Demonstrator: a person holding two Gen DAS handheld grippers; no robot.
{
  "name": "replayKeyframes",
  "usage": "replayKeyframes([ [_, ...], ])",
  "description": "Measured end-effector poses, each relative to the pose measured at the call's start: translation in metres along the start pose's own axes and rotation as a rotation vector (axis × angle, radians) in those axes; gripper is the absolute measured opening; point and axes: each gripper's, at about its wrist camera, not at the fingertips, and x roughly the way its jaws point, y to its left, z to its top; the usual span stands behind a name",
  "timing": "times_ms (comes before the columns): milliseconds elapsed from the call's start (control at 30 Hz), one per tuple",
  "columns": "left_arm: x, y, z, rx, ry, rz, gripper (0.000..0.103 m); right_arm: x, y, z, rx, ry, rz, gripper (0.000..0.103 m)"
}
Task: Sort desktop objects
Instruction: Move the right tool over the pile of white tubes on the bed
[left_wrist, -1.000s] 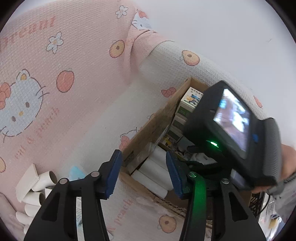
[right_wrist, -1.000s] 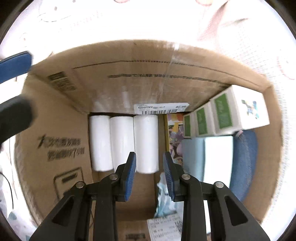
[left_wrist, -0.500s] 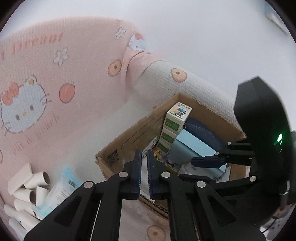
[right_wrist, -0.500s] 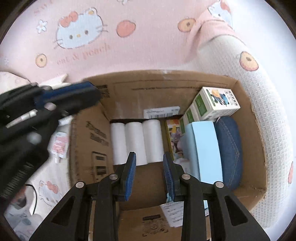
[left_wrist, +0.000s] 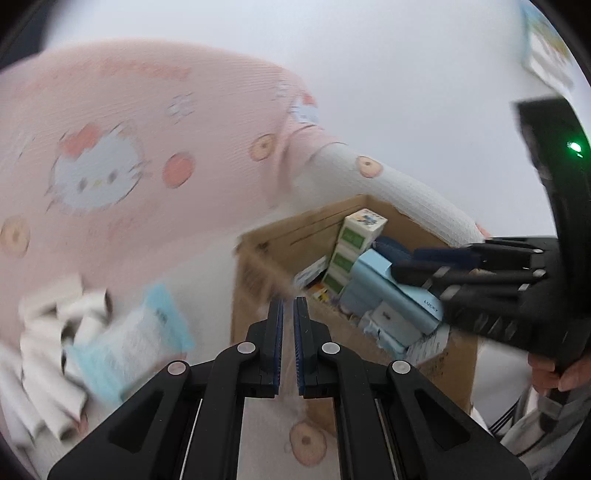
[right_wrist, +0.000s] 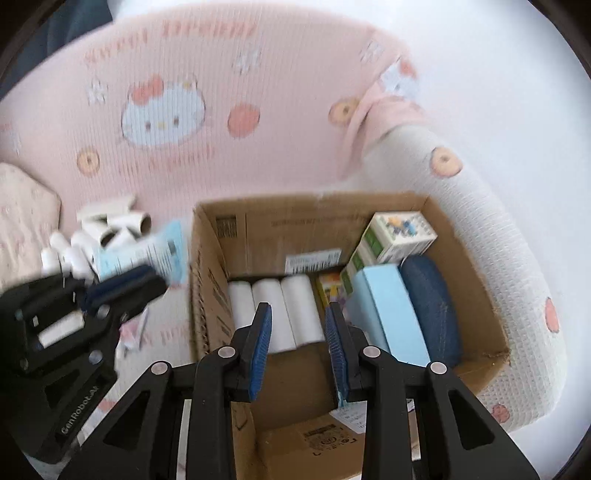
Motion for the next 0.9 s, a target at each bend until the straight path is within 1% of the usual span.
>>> replayKeyframes([
  [67, -0.011, 0.017, -0.013, -0.061, 0.003, 0.036, 0.007, -0.012, -0.001, -0.009, 0.038, -0.072, 0.022, 0.027],
  [100, -0.015, 0.023, -0.017, -0.075, 0.011, 0.054, 0.006, -0.017, 0.002, -0.013, 0.054, -0.104, 0.043, 0.027],
  [200, -0.027, 0.047, -0.031, -0.105, 0.054, 0.124, 0.006, -0.027, 0.013, -0.024, 0.058, -0.153, 0.103, 0.027],
  [233, -0.031, 0.053, -0.035, -0.116, 0.057, 0.144, 0.006, -0.031, 0.022, -0.028, 0.032, -0.180, 0.122, 0.027],
  [267, -0.040, 0.064, -0.044, -0.142, 0.062, 0.170, 0.006, -0.037, 0.025, -0.030, 0.013, -0.198, 0.126, 0.027],
  [300, -0.045, 0.071, -0.050, -0.164, 0.066, 0.178, 0.007, -0.040, 0.033, -0.032, -0.014, -0.223, 0.123, 0.027],
  [367, -0.056, 0.087, -0.065, -0.232, 0.063, 0.207, 0.006, -0.045, 0.053, -0.038, -0.087, -0.282, 0.100, 0.027],
  [433, -0.063, 0.096, -0.077, -0.256, 0.059, 0.248, 0.006, -0.048, 0.073, -0.043, -0.157, -0.335, 0.074, 0.027],
  [500, -0.069, 0.101, -0.086, -0.256, 0.054, 0.284, 0.006, -0.048, 0.097, -0.049, -0.245, -0.382, 0.052, 0.033],
  [567, -0.074, 0.107, -0.092, -0.276, 0.052, 0.284, 0.007, -0.047, 0.118, -0.053, -0.322, -0.401, 0.057, 0.051],
  [600, -0.075, 0.111, -0.093, -0.294, 0.053, 0.291, 0.008, -0.045, 0.129, -0.055, -0.359, -0.408, 0.067, 0.052],
  [633, -0.077, 0.116, -0.095, -0.321, 0.049, 0.311, 0.014, -0.043, 0.138, -0.058, -0.393, -0.421, 0.078, 0.053],
  [667, -0.079, 0.124, -0.097, -0.363, 0.046, 0.353, 0.021, -0.040, 0.150, -0.060, -0.430, -0.429, 0.089, 0.053],
  [700, -0.081, 0.131, -0.100, -0.393, 0.043, 0.376, 0.041, -0.037, 0.159, -0.062, -0.452, -0.430, 0.099, 0.053],
  [733, -0.082, 0.137, -0.102, -0.421, 0.034, 0.385, 0.049, -0.032, 0.168, -0.063, -0.475, -0.423, 0.113, 0.053],
  [800, -0.088, 0.154, -0.109, -0.495, 0.018, 0.381, 0.050, -0.023, 0.187, -0.067, -0.525, -0.412, 0.127, 0.053],
  [900, -0.095, 0.172, -0.119, -0.557, 0.021, 0.389, 0.053, -0.009, 0.213, -0.076, -0.610, -0.419, 0.117, 0.053],
])
